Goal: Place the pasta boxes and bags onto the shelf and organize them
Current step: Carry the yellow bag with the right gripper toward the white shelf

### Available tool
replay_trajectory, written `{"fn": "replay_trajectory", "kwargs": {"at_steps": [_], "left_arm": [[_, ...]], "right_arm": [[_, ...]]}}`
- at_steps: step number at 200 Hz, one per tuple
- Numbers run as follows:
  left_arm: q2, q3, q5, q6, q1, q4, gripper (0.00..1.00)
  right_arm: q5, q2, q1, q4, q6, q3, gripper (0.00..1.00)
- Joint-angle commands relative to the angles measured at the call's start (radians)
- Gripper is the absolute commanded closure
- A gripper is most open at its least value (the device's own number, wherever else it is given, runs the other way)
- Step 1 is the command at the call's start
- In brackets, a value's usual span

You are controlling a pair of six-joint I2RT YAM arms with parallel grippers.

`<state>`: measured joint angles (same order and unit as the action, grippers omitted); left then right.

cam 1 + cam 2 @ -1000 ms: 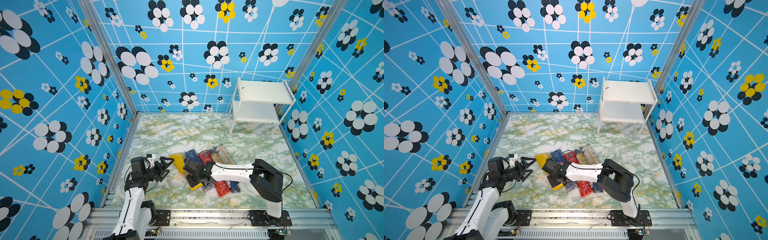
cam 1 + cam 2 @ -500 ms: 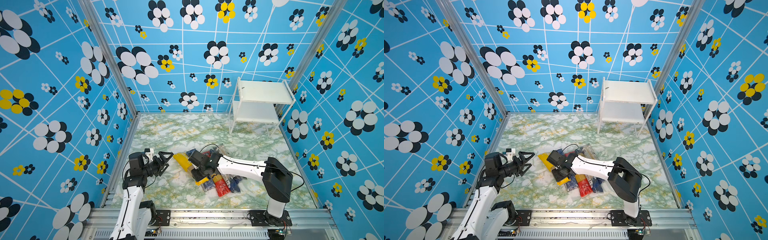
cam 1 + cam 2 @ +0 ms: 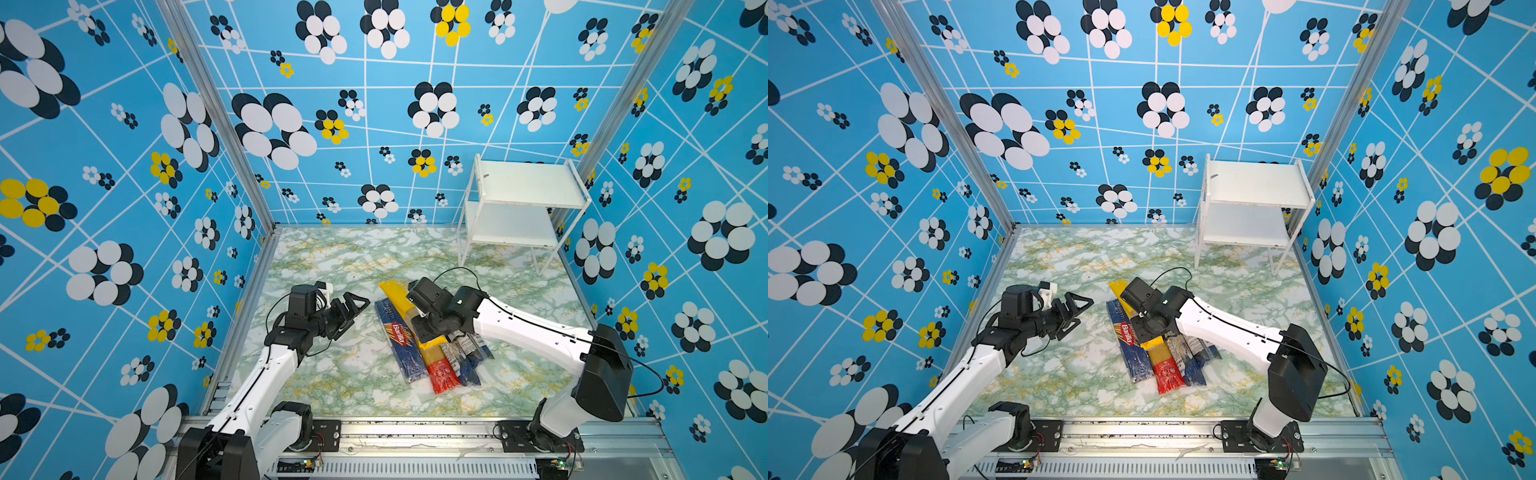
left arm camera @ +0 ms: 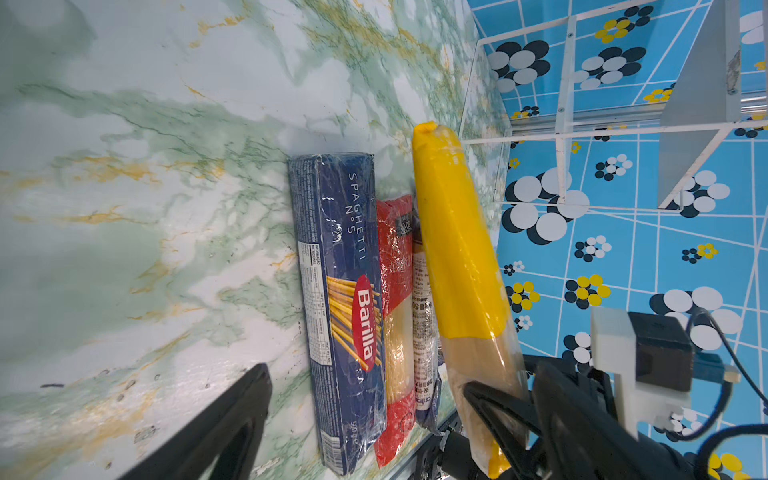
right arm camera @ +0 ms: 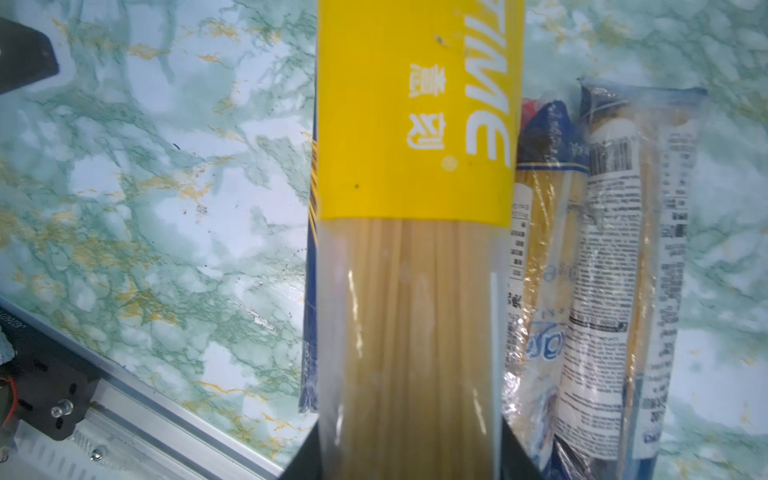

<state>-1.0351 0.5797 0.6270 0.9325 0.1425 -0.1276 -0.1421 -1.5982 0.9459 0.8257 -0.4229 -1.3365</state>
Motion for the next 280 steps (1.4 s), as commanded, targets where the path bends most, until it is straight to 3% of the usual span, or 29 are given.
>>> {"fn": "replay_trajectory", "kwargs": {"at_steps": [1, 59, 142, 207, 280], "left_arm": [[-0.033, 0.033, -0.056, -0.002, 0.023, 0.044, 0.01], [-0.115, 0.058, -0.128, -0.033, 0.106, 0.034, 0.01], [-0.140, 0.124, -0.262, -0.095, 0.204, -0.053, 0.01], [-0.126, 0.126, -0.285, -0.110, 0.220, -0.069, 0.01], [-0.134, 0.123, -0.268, -0.119, 0.224, -0.063, 0.01]], "right_arm": [[-0.089, 0.091, -0.015, 0.026, -0.007, -0.023, 1.00], [-0.141, 0.245, -0.074, 0.105, -0.017, 0.004, 1.00], [-0.133, 0.381, -0.204, 0.280, 0.037, -0.182, 1.00], [-0.149, 0.340, -0.316, 0.405, 0.083, -0.477, 1.00], [-0.058, 0.198, -0.474, 0.441, 0.132, -0.777, 1.00]]}}
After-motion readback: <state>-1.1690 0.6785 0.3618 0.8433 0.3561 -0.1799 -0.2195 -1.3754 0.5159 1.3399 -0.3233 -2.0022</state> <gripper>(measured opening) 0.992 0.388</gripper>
